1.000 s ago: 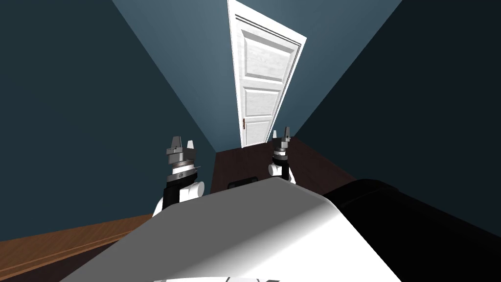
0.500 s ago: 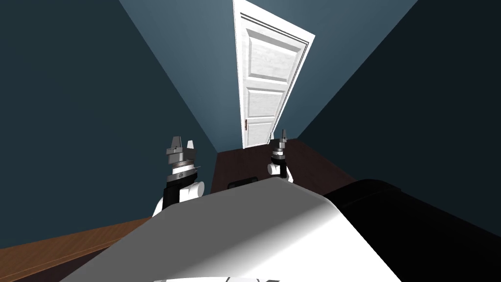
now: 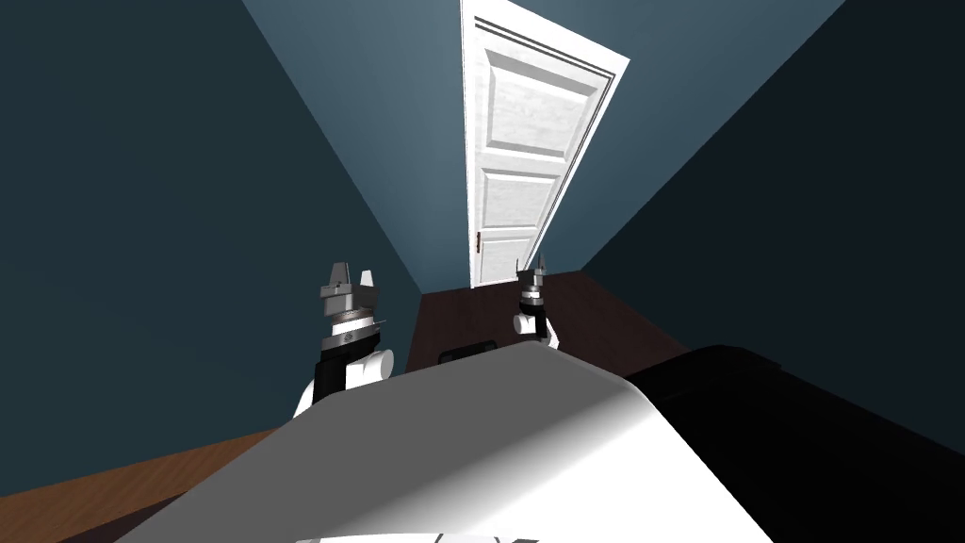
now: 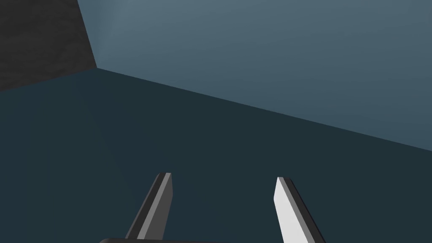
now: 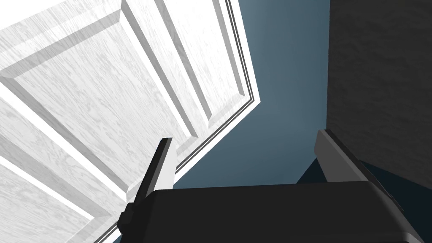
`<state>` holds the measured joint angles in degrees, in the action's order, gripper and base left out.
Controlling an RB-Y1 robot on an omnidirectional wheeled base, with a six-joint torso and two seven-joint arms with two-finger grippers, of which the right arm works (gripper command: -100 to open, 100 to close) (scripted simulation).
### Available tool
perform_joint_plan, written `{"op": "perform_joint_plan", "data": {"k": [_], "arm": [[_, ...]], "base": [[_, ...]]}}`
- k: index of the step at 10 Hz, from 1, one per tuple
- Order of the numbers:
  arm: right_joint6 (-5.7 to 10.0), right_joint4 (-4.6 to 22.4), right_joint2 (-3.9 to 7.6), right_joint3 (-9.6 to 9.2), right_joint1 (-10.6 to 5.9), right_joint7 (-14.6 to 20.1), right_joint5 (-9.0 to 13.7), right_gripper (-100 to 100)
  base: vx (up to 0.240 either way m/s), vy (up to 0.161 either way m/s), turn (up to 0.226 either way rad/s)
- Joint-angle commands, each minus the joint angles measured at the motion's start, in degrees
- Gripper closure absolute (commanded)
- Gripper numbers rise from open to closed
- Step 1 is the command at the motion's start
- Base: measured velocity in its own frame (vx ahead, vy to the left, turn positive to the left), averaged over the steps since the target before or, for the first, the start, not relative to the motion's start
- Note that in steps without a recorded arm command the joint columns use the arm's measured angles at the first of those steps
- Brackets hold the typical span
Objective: Pull the door open
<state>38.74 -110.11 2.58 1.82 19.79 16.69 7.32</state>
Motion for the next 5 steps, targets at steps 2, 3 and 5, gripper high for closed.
{"op": "perform_joint_plan", "data": {"k": [2, 3, 5], "arm": [[0.81, 4.4, 0.58, 0.16, -1.68, 3.3, 1.3, -100], [1.06, 6.1, 0.79, 0.26, -2.40, 4.5, 1.9, -100], [1.31, 8.1, 1.00, 0.35, -3.11, 5.8, 2.4, -100]], "base": [[0.098, -0.025, 0.108], [0.102, -0.028, 0.107], [0.056, -0.026, 0.047]]}}
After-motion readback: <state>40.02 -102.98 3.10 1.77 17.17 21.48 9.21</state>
